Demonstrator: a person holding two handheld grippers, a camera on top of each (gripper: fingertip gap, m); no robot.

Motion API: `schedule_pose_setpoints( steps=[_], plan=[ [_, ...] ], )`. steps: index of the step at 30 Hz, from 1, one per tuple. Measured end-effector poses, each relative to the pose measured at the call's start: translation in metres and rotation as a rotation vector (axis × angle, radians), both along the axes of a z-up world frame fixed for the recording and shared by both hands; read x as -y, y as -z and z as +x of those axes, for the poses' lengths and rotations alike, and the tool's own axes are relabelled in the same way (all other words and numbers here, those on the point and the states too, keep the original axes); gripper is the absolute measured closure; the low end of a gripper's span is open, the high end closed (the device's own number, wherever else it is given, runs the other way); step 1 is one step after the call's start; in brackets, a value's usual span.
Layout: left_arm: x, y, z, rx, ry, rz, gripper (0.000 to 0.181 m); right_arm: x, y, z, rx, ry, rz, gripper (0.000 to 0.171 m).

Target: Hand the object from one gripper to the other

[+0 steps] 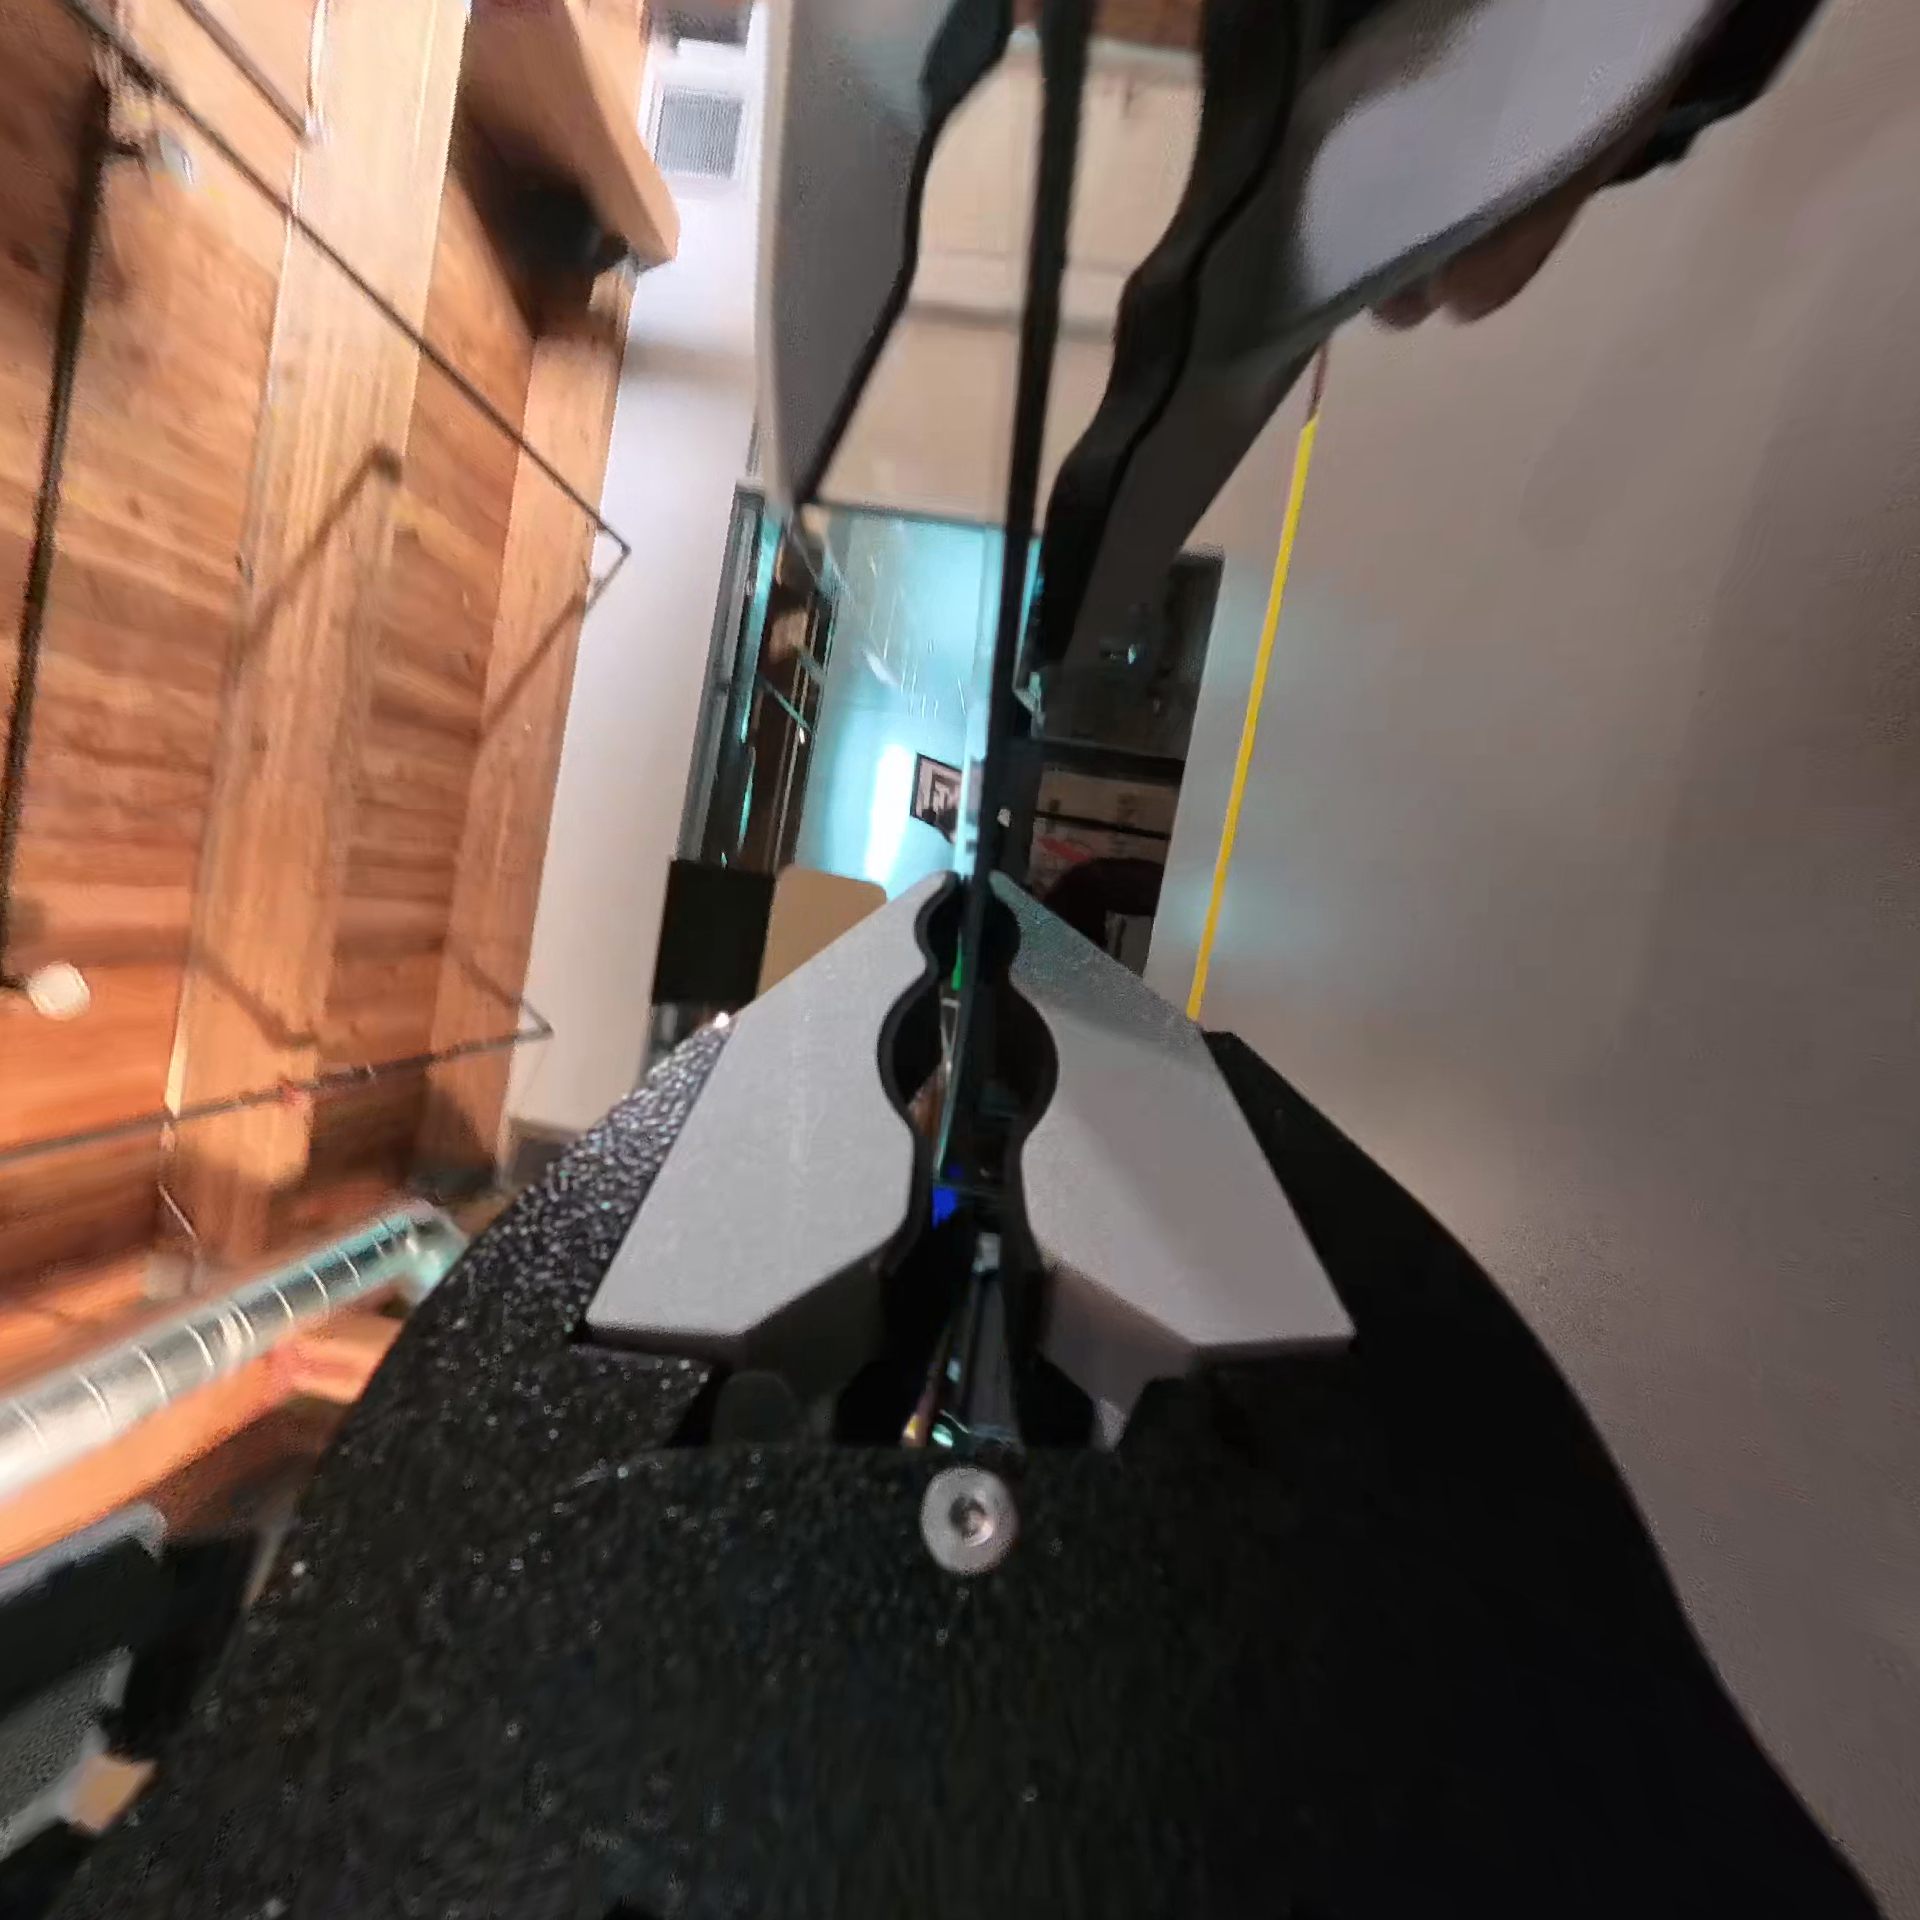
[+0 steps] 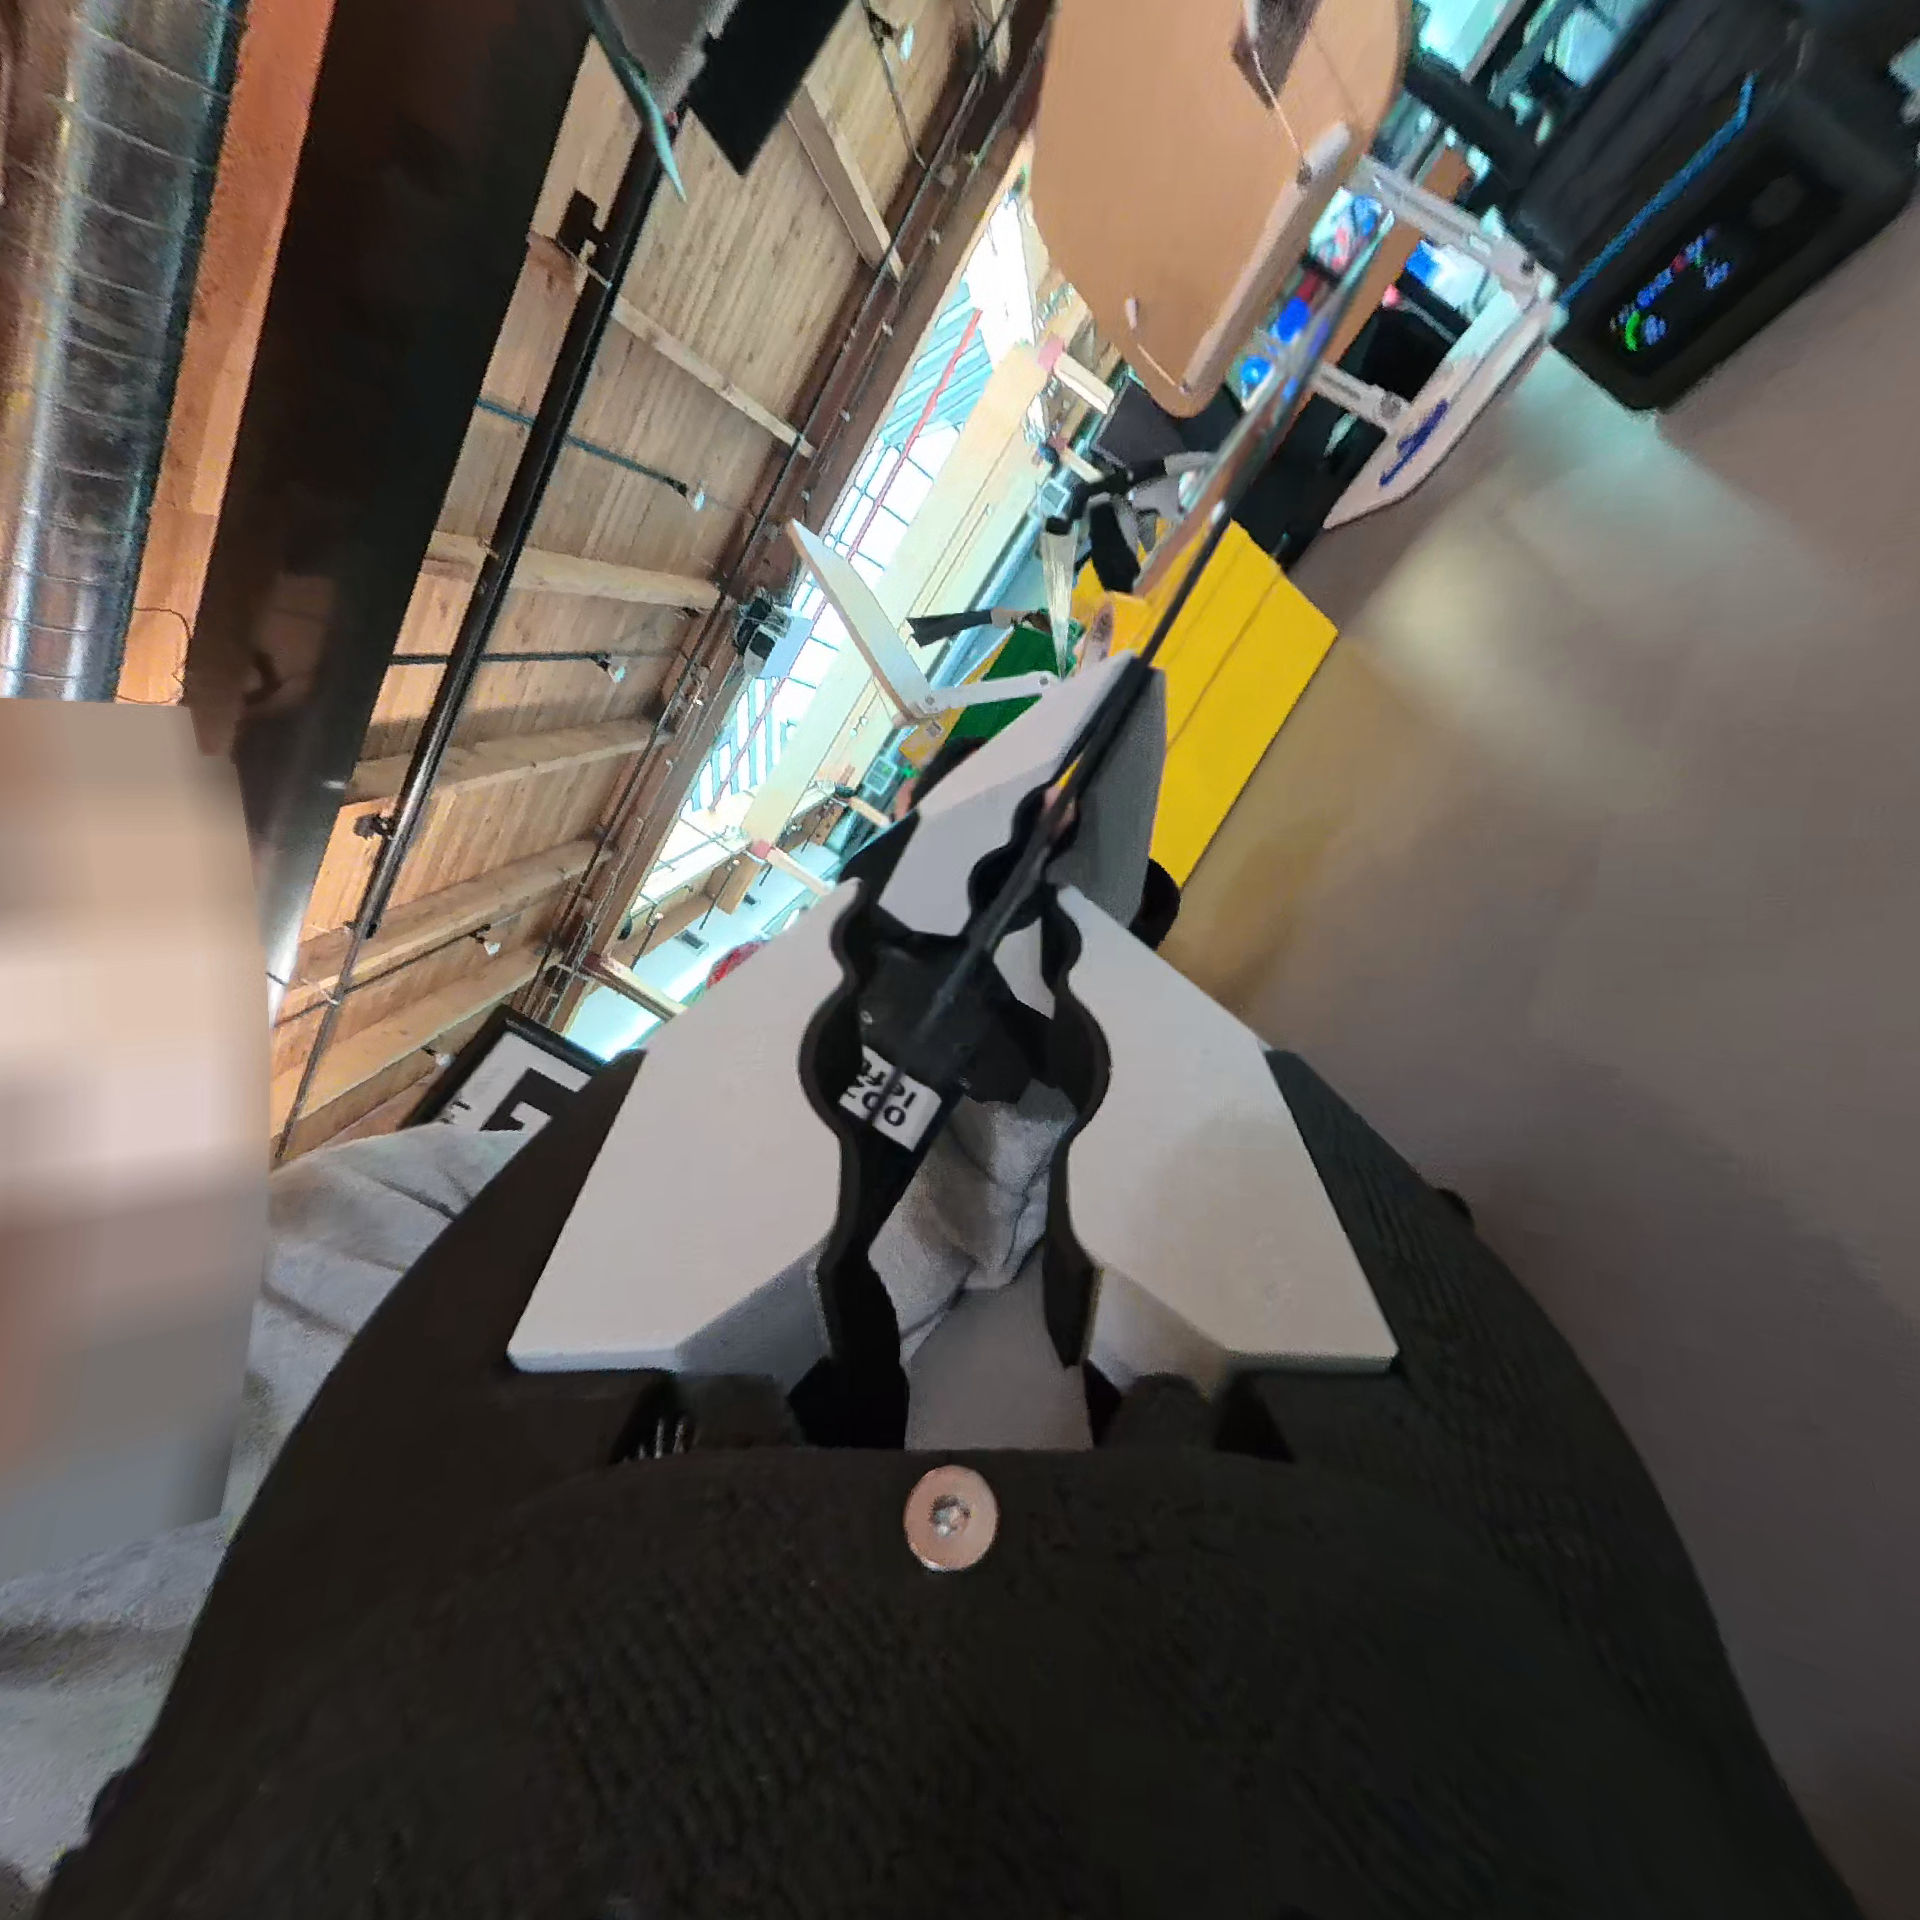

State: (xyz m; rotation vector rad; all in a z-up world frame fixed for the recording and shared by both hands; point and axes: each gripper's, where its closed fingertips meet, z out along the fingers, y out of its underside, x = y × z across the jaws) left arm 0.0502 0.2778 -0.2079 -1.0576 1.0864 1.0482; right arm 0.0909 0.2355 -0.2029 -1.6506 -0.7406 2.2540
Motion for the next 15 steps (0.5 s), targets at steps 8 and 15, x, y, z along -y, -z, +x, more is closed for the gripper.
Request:
schedule_pose_setpoints(
  steps=[8,15],
  plan=[
    [-0.007,-0.016,-0.050,0.607,0.017,-0.084,0.181,-0.002,-0.036,0.009,-0.129,0.204,0.359,0.120],
    [0.019,-0.049,-0.013,1.311,0.700,-0.397,0.181,-0.033,-0.021,0.003,-0.060,0.442,0.435,0.112]
  ],
)
